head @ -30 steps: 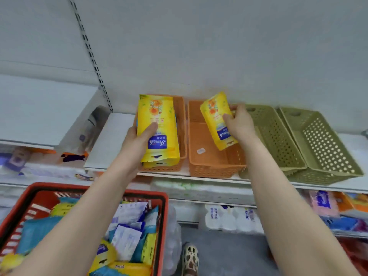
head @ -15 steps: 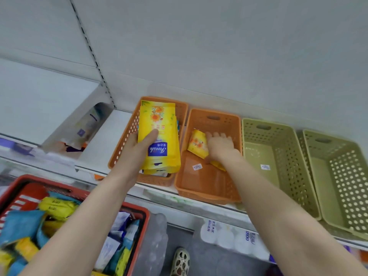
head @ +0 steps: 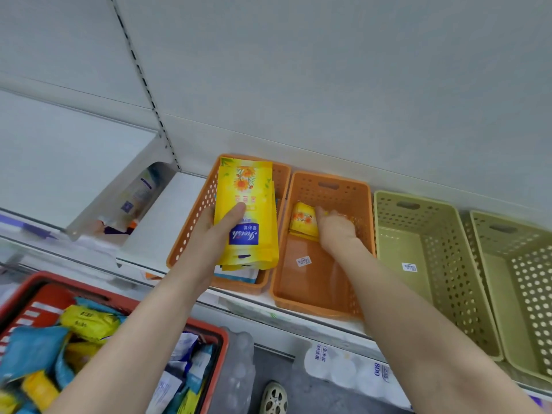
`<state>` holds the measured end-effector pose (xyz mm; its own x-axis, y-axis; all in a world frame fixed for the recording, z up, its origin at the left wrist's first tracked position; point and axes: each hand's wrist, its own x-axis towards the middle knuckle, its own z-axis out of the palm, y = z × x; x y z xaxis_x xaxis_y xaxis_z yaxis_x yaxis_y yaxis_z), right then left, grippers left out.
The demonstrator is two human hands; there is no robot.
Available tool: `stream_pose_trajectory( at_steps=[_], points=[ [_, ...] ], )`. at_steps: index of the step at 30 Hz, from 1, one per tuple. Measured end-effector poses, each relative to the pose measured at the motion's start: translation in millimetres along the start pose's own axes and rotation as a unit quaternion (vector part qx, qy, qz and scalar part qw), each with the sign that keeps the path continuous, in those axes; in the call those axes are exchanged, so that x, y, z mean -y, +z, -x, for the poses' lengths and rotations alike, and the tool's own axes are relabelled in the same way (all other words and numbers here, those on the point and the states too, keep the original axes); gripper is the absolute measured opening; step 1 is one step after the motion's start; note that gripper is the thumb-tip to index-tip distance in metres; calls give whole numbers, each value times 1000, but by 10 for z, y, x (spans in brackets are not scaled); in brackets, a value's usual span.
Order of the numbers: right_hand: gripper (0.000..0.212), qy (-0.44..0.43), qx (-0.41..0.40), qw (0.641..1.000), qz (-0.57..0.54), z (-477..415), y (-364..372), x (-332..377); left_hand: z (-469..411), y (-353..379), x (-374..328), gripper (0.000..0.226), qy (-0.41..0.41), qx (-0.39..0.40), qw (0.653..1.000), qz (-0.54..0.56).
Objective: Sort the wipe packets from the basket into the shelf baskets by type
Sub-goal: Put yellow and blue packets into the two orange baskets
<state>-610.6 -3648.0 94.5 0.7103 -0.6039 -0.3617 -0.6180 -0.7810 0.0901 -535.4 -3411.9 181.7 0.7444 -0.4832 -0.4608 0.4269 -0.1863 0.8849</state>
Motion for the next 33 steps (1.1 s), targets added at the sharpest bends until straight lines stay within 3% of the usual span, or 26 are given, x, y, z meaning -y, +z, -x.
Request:
stream_pose_trajectory(
  at_steps=[4,12,15,17,19,22,24,27,29,31,33],
  points=[
    [80,-18,-38,999,-13,-14,5,-22,19,-20,18,69,1,4,1000,-4],
    [83,8,46,998,-44,100,59,74,52,11,28,73,6,5,1000,-11],
    [71,4,-43,990,-133,238,-86,71,87,46,17,73,17,14,1000,-7],
    [44,-3,-184,947,-262,388,-252,77,111,75,14,70,22,20,1000,-1],
    [21,-9,-252,880,-403,599,-434,140,141,106,9,59,27,26,999,4],
    [47,-34,-176,813,-554,950,-672,303,211,163,32,53,44,37,998,5],
    [55,-45,-124,801,-584,1115,-713,399,247,203,69,53,69,46,997,-8],
    [50,-26,-109,810,-575,1219,-663,449,315,225,101,62,72,65,995,-12],
    [46,-25,-66,765,-640,1252,-606,418,332,196,133,70,63,76,995,-2],
    [37,-35,-34,719,-693,1298,-580,379,337,157,161,54,67,71,995,-5],
    [24,-46,-33,702,-710,1348,-588,371,321,124,196,39,66,66,996,-3]
  ],
)
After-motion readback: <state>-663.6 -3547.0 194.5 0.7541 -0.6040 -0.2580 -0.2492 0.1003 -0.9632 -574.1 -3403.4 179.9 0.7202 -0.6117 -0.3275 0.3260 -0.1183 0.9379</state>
